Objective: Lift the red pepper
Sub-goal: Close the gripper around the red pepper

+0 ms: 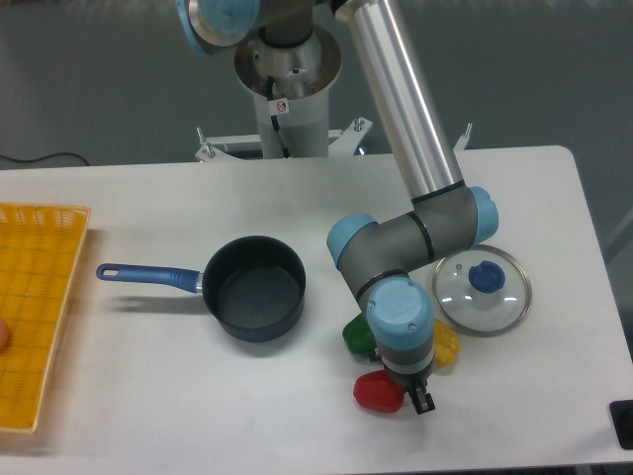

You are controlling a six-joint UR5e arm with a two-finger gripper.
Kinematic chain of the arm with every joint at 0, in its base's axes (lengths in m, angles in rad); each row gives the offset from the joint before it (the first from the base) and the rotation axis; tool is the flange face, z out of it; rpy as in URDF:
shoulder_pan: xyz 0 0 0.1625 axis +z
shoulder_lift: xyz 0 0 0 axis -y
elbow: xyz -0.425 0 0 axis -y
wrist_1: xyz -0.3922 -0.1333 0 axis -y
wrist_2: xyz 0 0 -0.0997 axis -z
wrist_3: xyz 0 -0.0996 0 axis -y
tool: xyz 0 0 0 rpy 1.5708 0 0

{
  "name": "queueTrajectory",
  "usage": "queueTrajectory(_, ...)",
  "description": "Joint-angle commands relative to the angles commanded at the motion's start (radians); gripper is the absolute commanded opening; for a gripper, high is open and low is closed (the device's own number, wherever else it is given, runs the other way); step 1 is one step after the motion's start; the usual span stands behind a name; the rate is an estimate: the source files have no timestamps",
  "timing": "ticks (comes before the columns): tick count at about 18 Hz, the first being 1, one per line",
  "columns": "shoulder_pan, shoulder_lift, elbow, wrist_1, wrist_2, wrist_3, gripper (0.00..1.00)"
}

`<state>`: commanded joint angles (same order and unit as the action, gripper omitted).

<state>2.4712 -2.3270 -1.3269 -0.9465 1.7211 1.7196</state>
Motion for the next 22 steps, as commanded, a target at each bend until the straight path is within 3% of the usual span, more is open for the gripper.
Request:
queueTrajectory(10, -0.002, 0.002, -0.005, 0.0, 0.005, -0.057, 0.23)
queueTrajectory(15, -0.002, 0.005, -0.008, 0.0, 0.005, -0.094, 0.0)
queueTrajectory(22, -0.003, 0.008, -0.008, 0.0, 0.005, -0.103, 0.0)
